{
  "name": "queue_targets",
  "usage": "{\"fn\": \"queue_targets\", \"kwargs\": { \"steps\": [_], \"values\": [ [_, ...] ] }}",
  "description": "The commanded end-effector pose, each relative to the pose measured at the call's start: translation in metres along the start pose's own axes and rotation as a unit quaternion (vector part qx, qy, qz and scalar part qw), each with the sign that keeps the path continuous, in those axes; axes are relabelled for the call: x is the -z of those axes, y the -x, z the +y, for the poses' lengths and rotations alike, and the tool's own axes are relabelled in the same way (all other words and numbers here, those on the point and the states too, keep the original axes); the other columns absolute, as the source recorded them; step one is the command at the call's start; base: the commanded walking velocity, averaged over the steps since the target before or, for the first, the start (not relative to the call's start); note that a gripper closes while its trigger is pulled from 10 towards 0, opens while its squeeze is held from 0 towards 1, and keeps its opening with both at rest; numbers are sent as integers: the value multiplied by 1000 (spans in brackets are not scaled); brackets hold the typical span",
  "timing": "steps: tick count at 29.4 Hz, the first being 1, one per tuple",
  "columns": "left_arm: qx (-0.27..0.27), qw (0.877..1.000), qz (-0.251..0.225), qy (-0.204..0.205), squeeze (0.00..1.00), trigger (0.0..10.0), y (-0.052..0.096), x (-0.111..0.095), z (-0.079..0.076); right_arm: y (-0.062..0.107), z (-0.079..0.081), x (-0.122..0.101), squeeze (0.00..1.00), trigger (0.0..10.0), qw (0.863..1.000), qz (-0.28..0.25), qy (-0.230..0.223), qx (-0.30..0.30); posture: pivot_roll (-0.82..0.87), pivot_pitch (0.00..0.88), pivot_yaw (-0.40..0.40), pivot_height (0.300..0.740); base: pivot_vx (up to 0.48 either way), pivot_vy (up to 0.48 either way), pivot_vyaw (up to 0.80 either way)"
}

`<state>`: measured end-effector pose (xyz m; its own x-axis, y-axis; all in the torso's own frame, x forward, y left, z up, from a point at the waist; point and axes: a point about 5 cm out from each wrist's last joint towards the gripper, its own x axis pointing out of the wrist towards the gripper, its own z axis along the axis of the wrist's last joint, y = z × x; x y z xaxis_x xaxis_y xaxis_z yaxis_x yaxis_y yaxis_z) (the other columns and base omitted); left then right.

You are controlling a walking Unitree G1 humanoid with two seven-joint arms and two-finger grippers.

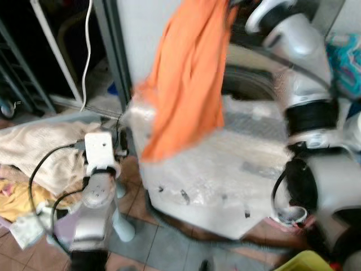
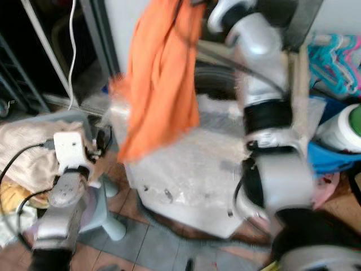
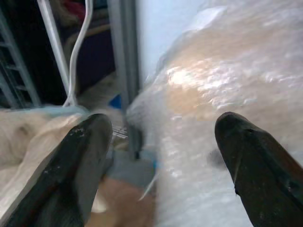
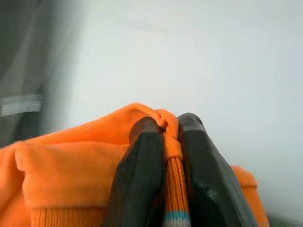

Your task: Clothes washing

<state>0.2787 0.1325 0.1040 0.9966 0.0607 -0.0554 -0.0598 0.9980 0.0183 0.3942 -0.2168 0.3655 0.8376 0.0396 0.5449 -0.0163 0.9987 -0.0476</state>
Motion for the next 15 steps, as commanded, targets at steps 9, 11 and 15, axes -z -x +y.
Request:
{"fn": "queue_targets", "kwargs": {
  "steps": [9,11,15],
  "values": [
    [-20,1000,2,-8,0,10000,0,1,10,42,34,65,141,10000,996,69,-11,-56,-30,0,-20,740,0,0,0],
    [-20,1000,2,-8,0,10000,0,0,10,60,47,78,1000,10000,991,89,-11,-98,-34,0,-17,740,0,0,0],
    [-28,1000,2,-9,0,10000,-1,0,10,84,61,84,1000,10000,983,92,-8,-158,-43,0,-11,740,0,0,0]
  ]
}}
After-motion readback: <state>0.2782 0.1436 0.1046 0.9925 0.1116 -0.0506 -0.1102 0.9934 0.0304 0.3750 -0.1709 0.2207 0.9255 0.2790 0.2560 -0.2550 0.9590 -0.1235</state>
